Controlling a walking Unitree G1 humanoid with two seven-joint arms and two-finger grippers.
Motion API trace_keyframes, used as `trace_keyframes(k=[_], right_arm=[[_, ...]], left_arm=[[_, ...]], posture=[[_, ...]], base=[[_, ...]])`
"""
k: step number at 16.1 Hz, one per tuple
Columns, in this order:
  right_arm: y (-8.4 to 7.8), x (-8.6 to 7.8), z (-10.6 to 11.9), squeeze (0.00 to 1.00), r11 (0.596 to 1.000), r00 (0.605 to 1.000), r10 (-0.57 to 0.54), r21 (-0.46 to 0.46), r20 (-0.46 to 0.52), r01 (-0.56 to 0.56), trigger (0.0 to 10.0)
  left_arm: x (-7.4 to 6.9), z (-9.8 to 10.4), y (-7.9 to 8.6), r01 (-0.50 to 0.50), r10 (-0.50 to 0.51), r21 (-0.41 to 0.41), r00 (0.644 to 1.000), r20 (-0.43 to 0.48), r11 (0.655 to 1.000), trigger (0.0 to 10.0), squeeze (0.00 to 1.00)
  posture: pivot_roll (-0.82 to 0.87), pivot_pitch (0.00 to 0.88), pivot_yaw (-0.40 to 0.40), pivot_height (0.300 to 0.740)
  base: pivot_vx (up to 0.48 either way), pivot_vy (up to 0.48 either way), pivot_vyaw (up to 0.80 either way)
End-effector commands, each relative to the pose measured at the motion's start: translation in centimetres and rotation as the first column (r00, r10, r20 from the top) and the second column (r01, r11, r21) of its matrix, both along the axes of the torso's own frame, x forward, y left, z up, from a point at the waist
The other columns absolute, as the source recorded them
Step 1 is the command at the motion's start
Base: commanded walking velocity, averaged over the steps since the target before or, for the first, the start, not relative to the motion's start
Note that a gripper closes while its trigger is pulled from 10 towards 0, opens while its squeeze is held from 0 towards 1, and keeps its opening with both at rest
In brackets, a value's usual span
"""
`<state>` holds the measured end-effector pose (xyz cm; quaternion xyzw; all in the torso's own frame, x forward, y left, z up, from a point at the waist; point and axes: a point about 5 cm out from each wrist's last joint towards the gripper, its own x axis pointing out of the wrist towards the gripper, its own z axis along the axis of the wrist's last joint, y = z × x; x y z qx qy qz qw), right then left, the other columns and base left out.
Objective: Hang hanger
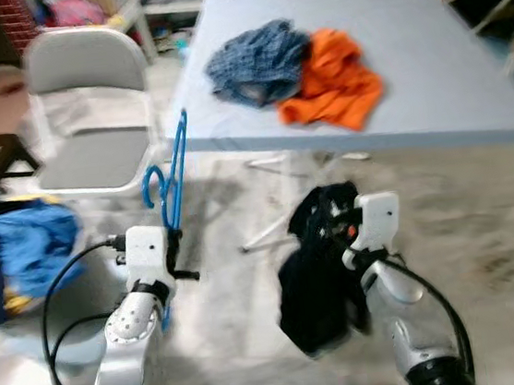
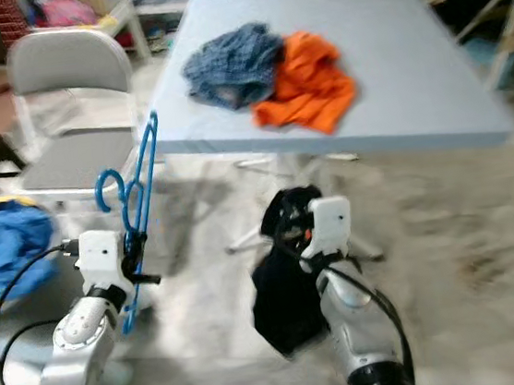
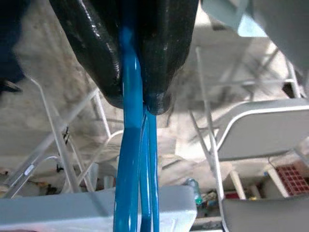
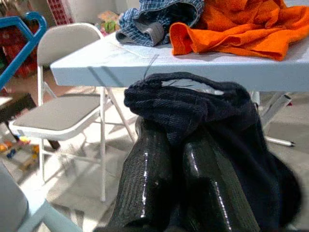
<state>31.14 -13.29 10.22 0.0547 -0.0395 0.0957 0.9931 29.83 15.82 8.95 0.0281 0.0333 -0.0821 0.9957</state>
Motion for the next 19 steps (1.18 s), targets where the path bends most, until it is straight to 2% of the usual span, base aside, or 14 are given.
trace_keyframes(k=[1,5,7,11,14,17,19], right_arm=[[-0.5,0.1,0.8,0.0,0.999,0.999,-0.032,0.01,0.032,0.032,10.0],[-1.2,0.3,1.5,0.0,0.997,0.996,-0.077,0.026,0.046,0.076,10.0],[-1.4,0.5,1.5,0.0,0.996,0.995,-0.089,0.026,0.042,0.088,10.0],[-1.3,0.5,1.8,0.0,0.996,0.995,-0.085,0.025,0.05,0.084,10.0],[-1.1,0.5,2.1,0.0,0.996,0.995,-0.082,0.027,0.064,0.081,10.0],[-0.9,0.9,4.5,0.0,0.996,0.986,-0.082,0.041,0.143,0.077,10.0],[-0.7,1.1,5.8,0.0,0.997,0.98,-0.075,0.042,0.186,0.069,10.0]], left_arm=[[-0.1,0.6,-0.3,0.027,-0.027,0.001,0.999,0.033,1.0,10.0,0.0],[-0.2,1.2,-0.9,0.076,-0.074,-0.034,0.996,0.053,0.997,10.0,0.0],[-0.3,1.3,-1.2,0.087,-0.083,-0.053,0.994,0.064,0.995,10.0,0.0],[-0.4,1.4,-1.2,0.094,-0.09,-0.057,0.994,0.066,0.994,10.0,0.0],[-0.4,1.6,-1.2,0.094,-0.089,-0.066,0.993,0.073,0.993,10.0,0.0],[0.0,3.6,-1.6,0.103,-0.095,-0.052,0.985,0.147,0.993,10.0,0.0],[0.2,4.2,-1.7,0.1,-0.088,-0.064,0.983,0.163,0.993,10.0,0.0]], posture=[[0.15,0.132,0.009,0.74],[0.15,0.137,-0.003,0.74],[0.16,0.139,-0.009,0.74],[0.16,0.14,-0.009,0.74],[0.16,0.141,-0.007,0.74],[0.16,0.142,-0.008,0.74],[0.17,0.142,-0.01,0.74]], base=[[0.0,0.0,0.0],[0.0,0.0,0.0],[0.0,0.0,-0.76],[0.309,0.0,-0.55],[0.366,0.0,0.0],[0.371,0.0,0.0],[0.371,0.0,0.0]])
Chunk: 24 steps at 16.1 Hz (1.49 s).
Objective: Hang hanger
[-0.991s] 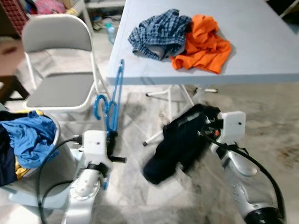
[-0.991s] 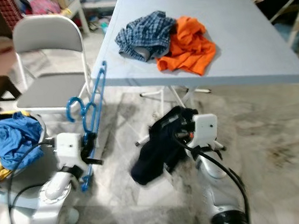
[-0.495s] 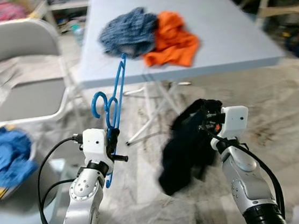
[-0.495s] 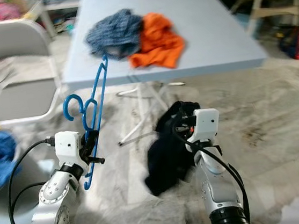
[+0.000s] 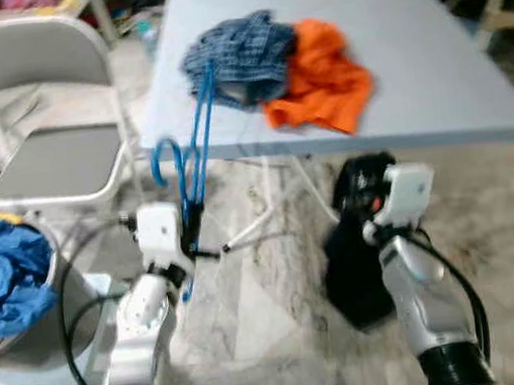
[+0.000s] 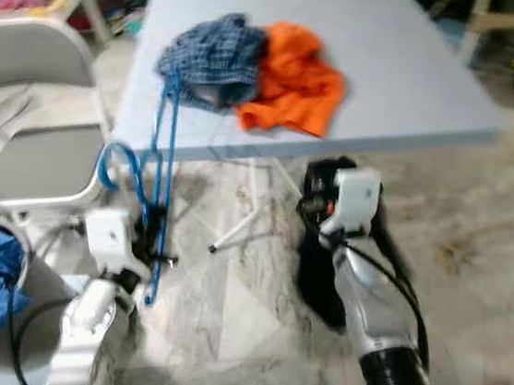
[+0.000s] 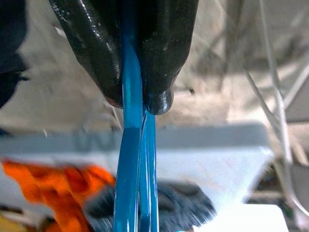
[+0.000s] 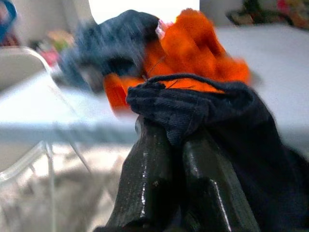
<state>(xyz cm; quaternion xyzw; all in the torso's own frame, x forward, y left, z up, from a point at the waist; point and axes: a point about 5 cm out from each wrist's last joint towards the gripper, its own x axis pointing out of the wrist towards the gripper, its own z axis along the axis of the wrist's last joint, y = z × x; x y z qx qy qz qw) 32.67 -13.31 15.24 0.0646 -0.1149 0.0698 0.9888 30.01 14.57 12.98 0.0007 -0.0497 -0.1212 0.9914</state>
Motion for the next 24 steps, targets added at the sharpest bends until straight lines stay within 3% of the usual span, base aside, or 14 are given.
trace_keyframes(k=[1,4,17,24], right_arm=[[-0.4,-0.1,2.0,0.0,1.0,0.996,-0.009,-0.004,0.084,0.009,10.0],[-0.3,0.1,3.6,0.0,1.0,0.991,-0.001,-0.017,0.131,0.004,10.0],[-0.4,0.0,3.2,0.0,0.999,0.993,-0.031,-0.003,0.11,0.032,10.0],[-0.3,0.2,2.8,0.0,1.0,0.996,-0.018,-0.008,0.09,0.019,10.0]], left_arm=[[0.1,0.4,-0.5,0.012,-0.012,-0.005,1.0,0.008,1.0,10.0,0.0],[0.0,0.3,-0.6,0.005,-0.005,-0.007,1.0,0.002,1.0,10.0,0.0],[0.0,0.7,-0.6,0.009,-0.009,0.001,1.0,-0.008,1.0,10.0,0.0],[-0.9,0.6,-0.7,-0.004,0.003,0.037,1.0,0.005,0.999,10.0,0.0]], posture=[[0.17,0.142,-0.011,0.74],[0.17,0.143,-0.015,0.74],[0.18,0.155,0.002,0.74],[0.21,0.169,-0.012,0.74]], base=[[0.371,0.0,0.0],[0.368,0.0,0.0],[0.338,0.0,0.0],[0.0,0.0,0.0]])
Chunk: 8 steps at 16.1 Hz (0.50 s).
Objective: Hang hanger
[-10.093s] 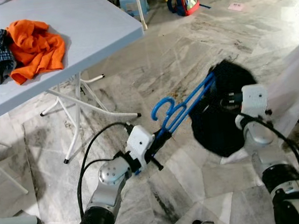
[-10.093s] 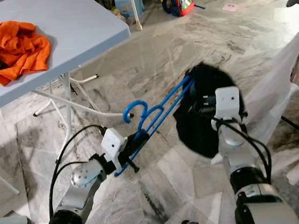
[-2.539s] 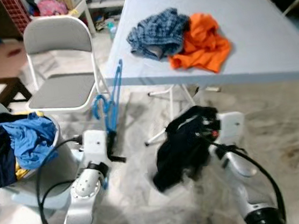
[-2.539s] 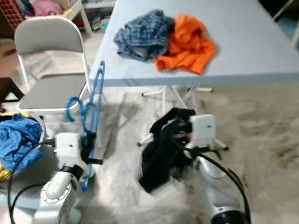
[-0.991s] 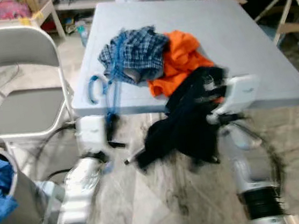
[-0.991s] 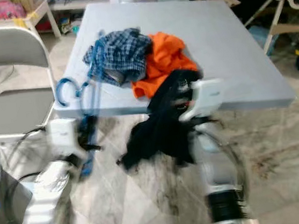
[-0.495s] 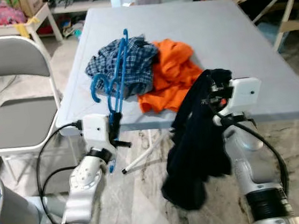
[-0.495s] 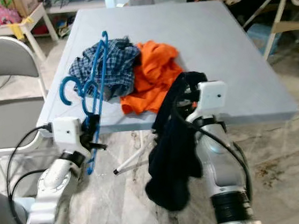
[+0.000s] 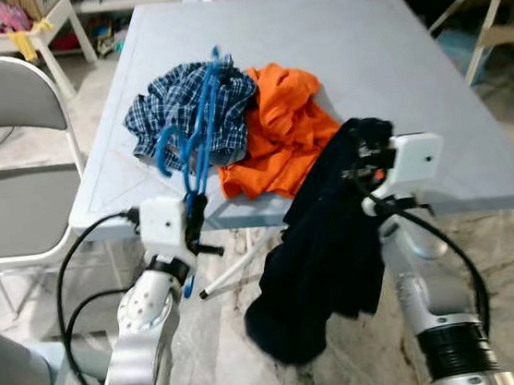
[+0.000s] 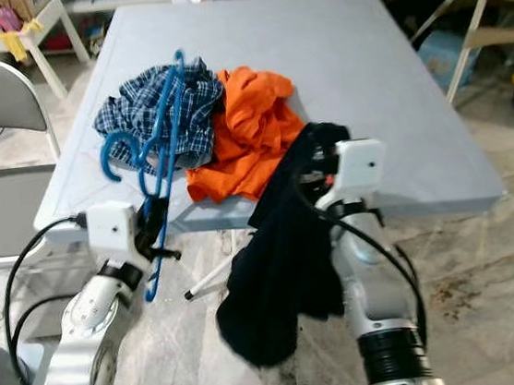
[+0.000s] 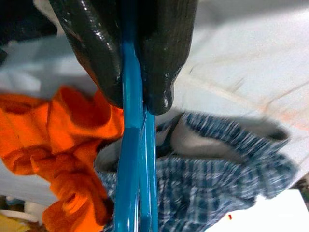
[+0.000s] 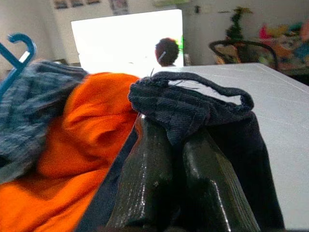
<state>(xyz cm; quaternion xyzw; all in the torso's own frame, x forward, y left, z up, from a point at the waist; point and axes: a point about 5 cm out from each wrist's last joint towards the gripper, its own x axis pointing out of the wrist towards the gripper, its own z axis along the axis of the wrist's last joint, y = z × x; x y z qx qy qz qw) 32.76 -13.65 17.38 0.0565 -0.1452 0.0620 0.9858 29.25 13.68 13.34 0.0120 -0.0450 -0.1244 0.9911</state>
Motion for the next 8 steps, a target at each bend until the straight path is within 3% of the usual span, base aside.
trace_keyframes(k=[1,8], right_arm=[[0.11,0.11,0.55,0.0,1.0,1.0,0.008,0.002,0.024,-0.008,10.0],[0.09,0.24,-0.39,0.0,0.999,1.0,0.021,0.025,-0.024,-0.02,10.0]], left_arm=[[-0.29,0.15,0.15,-0.011,0.011,0.011,1.0,0.007,1.0,10.0,0.0],[-1.24,-0.81,0.43,-0.023,0.024,0.028,0.999,-0.024,0.999,10.0,0.0]], posture=[[0.21,0.17,-0.016,0.74],[0.23,0.186,-0.026,0.74]], base=[[0.0,0.0,0.0],[0.0,0.0,0.0]])
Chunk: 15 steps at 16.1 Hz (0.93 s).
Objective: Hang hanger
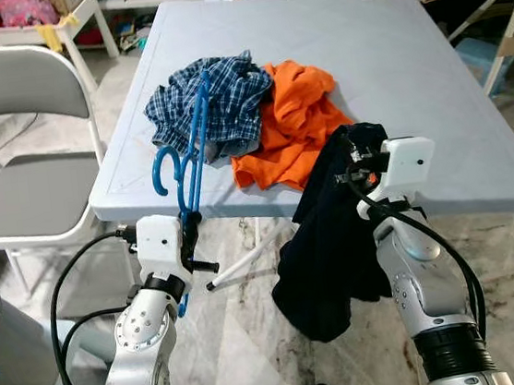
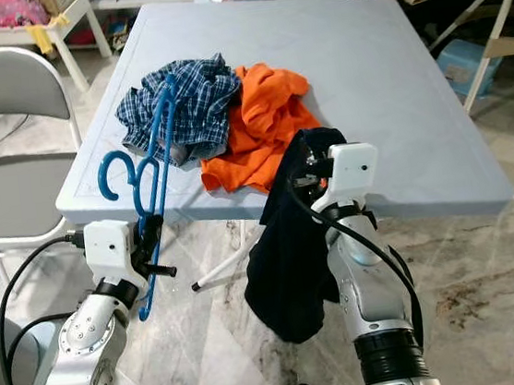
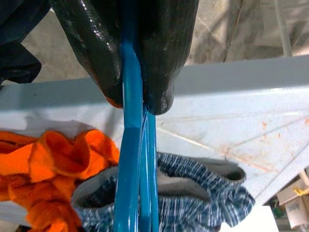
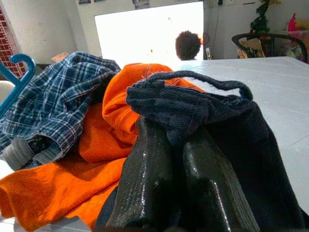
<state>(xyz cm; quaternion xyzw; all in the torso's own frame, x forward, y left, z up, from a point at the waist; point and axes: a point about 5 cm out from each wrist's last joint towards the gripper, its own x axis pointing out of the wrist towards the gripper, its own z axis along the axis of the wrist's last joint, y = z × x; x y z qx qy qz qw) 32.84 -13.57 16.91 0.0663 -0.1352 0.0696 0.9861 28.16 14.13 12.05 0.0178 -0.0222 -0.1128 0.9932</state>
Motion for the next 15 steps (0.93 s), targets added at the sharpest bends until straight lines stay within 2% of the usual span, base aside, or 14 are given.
trace_keyframes(k=[1,5,6,7,8,9,10,11,13,15], right_arm=[[0.0,0.1,0.0,0.0,1.0,1.0,0.003,0.009,-0.005,-0.003,10.0],[0.2,0.1,-0.4,0.0,1.0,1.0,0.016,0.019,-0.024,-0.015,10.0],[0.3,0.7,-0.2,0.0,0.999,0.999,0.04,0.038,-0.036,-0.039,10.0],[0.5,2.0,1.0,0.0,0.997,0.996,0.082,0.013,-0.017,-0.082,10.0],[0.7,3.4,2.7,0.0,0.994,0.994,0.106,-0.006,0.01,-0.106,10.0],[0.9,6.4,7.3,0.0,0.988,0.987,0.147,-0.056,0.062,-0.144,10.0],[1.0,7.1,8.8,0.0,0.986,0.984,0.158,-0.069,0.081,-0.152,10.0],[1.4,8.2,13.0,0.0,0.981,0.976,0.175,-0.106,0.126,-0.162,10.0],[2.4,8.7,17.9,0.0,0.973,0.966,0.189,-0.164,0.176,-0.161,10.0],[3.5,9.0,21.3,0.0,0.973,0.972,0.198,-0.146,0.129,-0.179,10.0]], left_arm=[[-0.2,0.5,0.0,0.001,-0.001,0.014,1.0,0.017,1.0,10.0,0.0],[-0.4,0.3,0.2,-0.004,0.004,0.02,1.0,0.006,1.0,10.0,0.0],[-0.5,0.2,0.1,-0.005,0.005,0.019,1.0,0.005,1.0,10.0,0.0],[-0.4,0.2,0.0,-0.009,0.009,0.015,1.0,0.006,1.0,10.0,0.0],[-0.3,0.3,-0.1,-0.01,0.009,0.012,1.0,0.01,1.0,10.0,0.0],[-0.2,0.3,-0.3,-0.006,0.006,0.01,1.0,0.012,1.0,10.0,0.0],[-0.2,0.3,-0.4,-0.006,0.006,0.009,1.0,0.012,1.0,10.0,0.0],[-0.2,0.2,-0.5,-0.011,0.011,0.005,1.0,0.013,1.0,10.0,0.0],[-0.3,0.1,-0.6,-0.027,0.027,-0.006,1.0,0.011,1.0,10.0,0.0],[-0.7,0.0,-0.8,-0.036,0.036,-0.012,0.999,0.012,0.999,10.0,0.0]], posture=[[0.23,0.187,-0.026,0.74],[0.24,0.191,-0.026,0.74],[0.24,0.187,-0.028,0.74],[0.24,0.185,-0.035,0.74],[0.24,0.185,-0.037,0.74],[0.23,0.184,-0.059,0.74],[0.23,0.184,-0.062,0.74],[0.23,0.185,-0.077,0.74],[0.24,0.187,-0.09,0.74],[0.26,0.191,-0.103,0.74]], base=[[0.0,0.0,0.0],[0.0,0.0,0.0],[0.0,0.0,0.0],[0.0,0.0,0.0],[0.0,0.0,0.0],[0.0,0.0,0.0],[0.0,0.0,0.0],[0.0,0.0,0.0],[0.0,0.0,0.0],[0.0,0.0,0.0]])
